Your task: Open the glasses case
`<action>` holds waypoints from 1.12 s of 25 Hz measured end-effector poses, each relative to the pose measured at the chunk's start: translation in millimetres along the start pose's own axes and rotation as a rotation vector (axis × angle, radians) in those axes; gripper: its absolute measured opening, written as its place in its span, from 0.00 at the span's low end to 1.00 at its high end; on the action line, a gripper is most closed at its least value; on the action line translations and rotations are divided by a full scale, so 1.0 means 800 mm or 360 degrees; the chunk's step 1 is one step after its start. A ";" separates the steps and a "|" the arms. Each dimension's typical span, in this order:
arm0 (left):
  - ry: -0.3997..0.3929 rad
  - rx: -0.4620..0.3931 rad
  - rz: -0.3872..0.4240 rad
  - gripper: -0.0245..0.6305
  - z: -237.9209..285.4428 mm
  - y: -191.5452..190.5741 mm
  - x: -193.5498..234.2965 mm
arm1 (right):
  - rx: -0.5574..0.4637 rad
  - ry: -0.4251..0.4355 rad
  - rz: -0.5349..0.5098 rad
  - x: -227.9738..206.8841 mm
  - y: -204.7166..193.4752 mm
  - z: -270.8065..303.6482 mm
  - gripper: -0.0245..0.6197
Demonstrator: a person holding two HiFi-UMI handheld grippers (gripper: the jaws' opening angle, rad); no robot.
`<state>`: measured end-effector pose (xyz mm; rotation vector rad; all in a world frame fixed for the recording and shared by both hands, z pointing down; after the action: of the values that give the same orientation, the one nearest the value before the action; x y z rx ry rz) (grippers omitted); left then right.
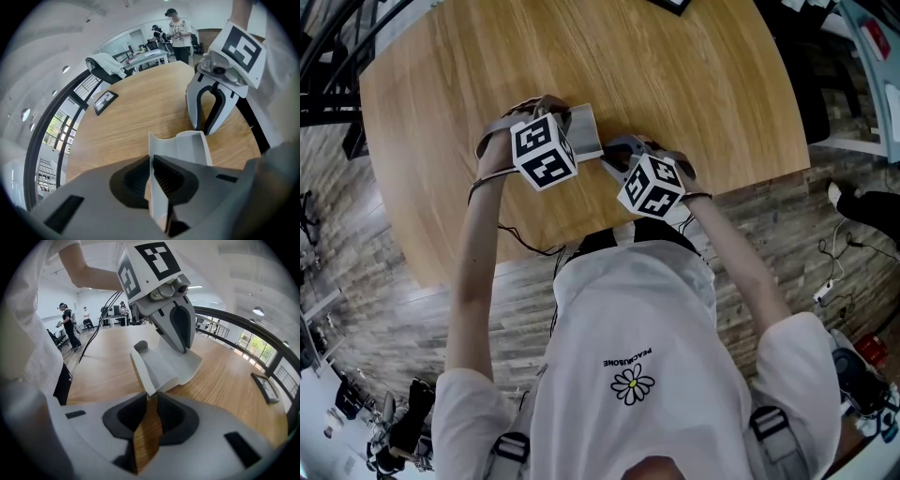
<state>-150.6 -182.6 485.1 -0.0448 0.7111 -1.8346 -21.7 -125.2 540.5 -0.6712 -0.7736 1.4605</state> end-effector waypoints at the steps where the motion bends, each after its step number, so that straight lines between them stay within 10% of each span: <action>1: 0.0007 0.0001 0.0002 0.10 0.000 0.000 0.000 | -0.0001 0.0002 0.0004 0.000 0.000 0.000 0.16; 11: -0.0011 -0.0016 -0.0108 0.22 -0.011 0.004 0.004 | -0.0012 -0.0031 0.0032 -0.014 0.013 -0.017 0.21; 19: 0.0188 -0.0217 -0.0154 0.23 -0.080 0.033 0.038 | -0.0361 -0.0350 0.0101 -0.086 0.103 -0.085 0.12; 28: 0.0788 -0.1070 -0.0787 0.06 -0.222 0.076 0.077 | -0.1330 -0.0872 0.0771 -0.143 0.196 -0.212 0.05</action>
<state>-187.5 -169.9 291.5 -0.2270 1.7742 -1.9988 23.5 -225.9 307.5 -1.1564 -1.7931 1.7716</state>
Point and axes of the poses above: the fingertips, and each gripper's own axes: z forward along the fingers, x to its left, y out of its top, the point moved 8 cm from there along -z, backward along the fingers, and after that the axes turned 12 degrees about -x, right-handed, at the moved point
